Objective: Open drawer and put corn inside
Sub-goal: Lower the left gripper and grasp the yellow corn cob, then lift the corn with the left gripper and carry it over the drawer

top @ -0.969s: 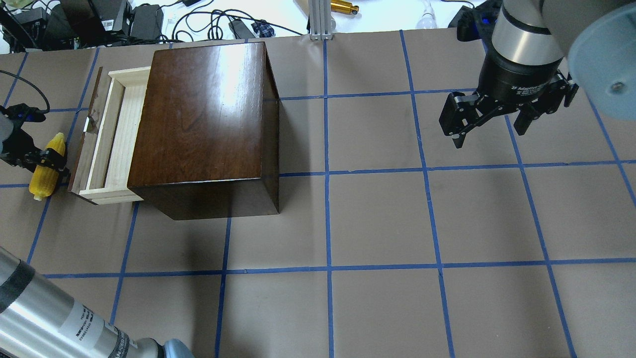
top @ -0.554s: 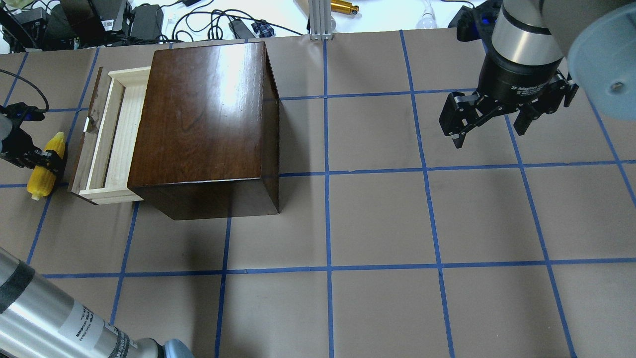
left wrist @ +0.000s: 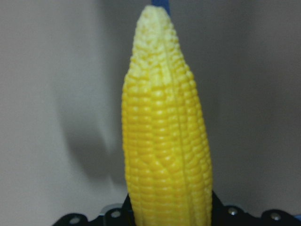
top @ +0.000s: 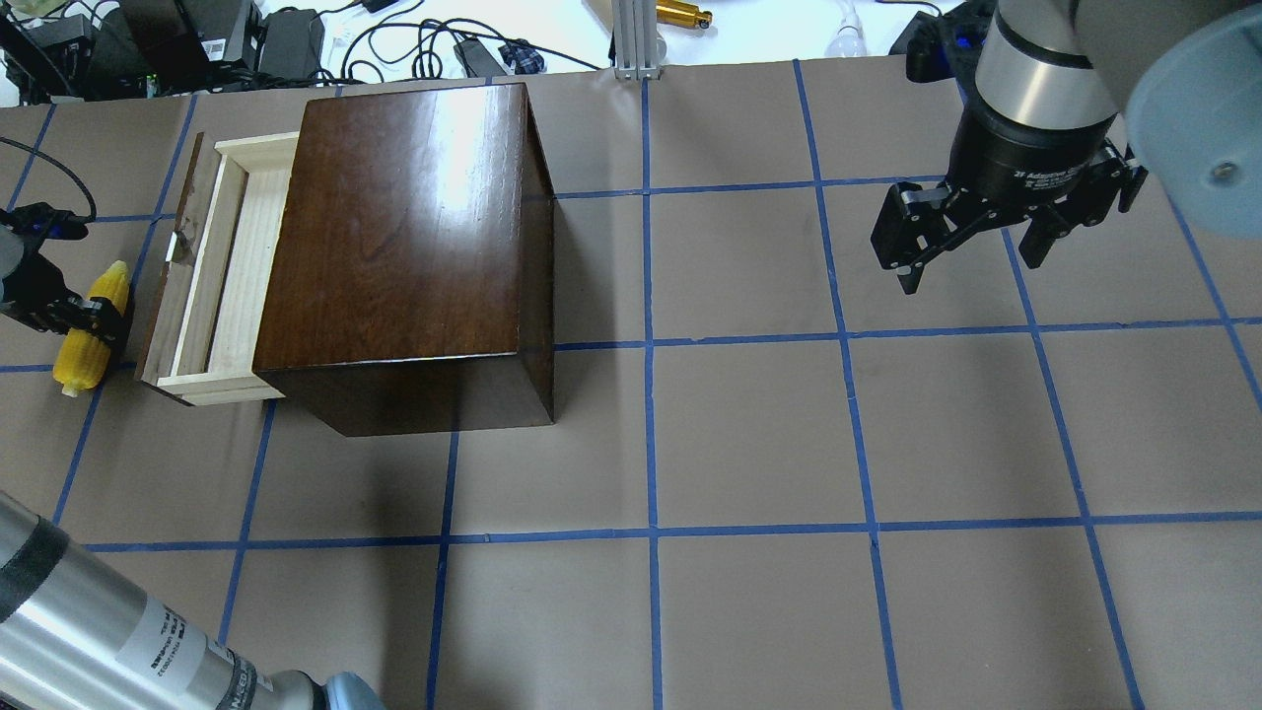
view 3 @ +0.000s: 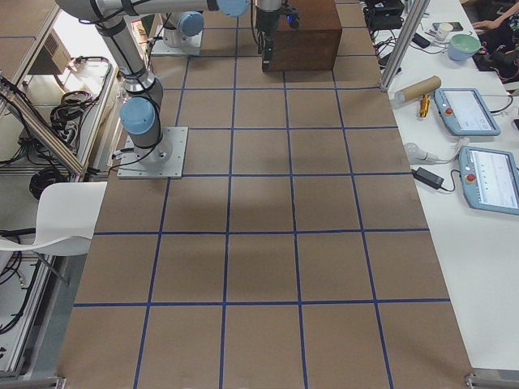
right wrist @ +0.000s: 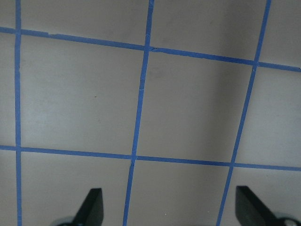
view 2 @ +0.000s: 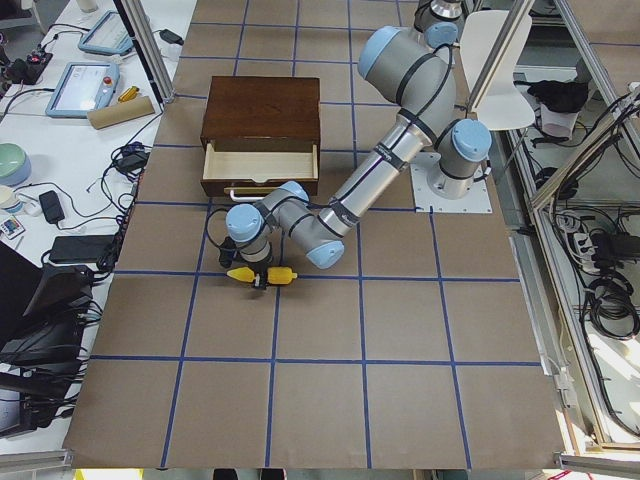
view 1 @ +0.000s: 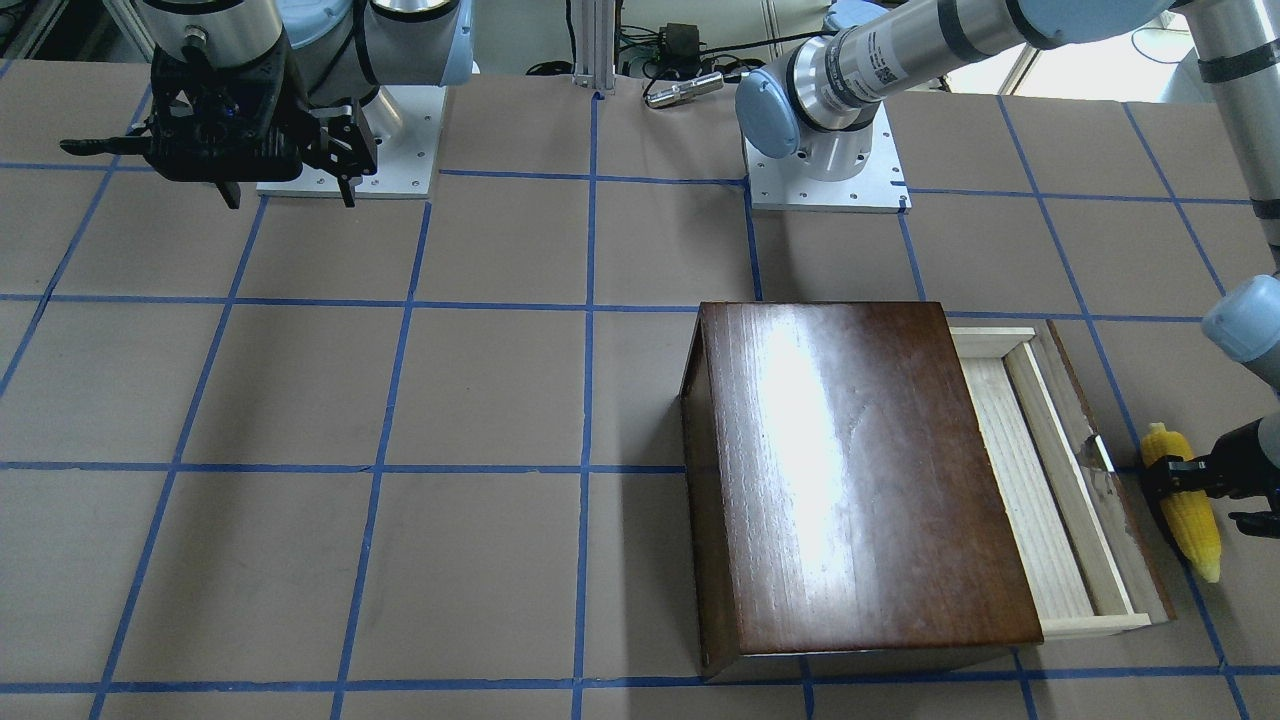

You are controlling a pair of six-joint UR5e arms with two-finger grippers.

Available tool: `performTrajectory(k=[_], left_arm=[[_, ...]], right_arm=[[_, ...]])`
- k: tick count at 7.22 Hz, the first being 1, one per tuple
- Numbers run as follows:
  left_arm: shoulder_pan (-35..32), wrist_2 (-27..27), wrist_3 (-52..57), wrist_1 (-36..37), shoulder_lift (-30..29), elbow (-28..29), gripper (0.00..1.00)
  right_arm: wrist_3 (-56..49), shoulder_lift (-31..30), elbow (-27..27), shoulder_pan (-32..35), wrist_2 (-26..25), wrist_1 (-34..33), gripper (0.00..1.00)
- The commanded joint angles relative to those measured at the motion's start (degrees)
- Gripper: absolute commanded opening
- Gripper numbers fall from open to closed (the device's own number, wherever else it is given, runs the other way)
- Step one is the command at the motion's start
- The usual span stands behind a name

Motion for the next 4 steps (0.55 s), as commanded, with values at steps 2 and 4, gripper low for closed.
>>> performTrajectory(k=[2, 4], left_arm=[[-0.96, 0.00, -0.37, -4.61, 4.40, 1.41, 0.00], [-4.11, -0.44, -1.25, -15.66, 10.99, 4.47, 0.00]], right_arm=[[0.00, 0.01, 0.00, 0.00, -0.04, 0.00, 1.00], [0.00, -0.07, 0.00, 0.00, -0.04, 0.00, 1.00]])
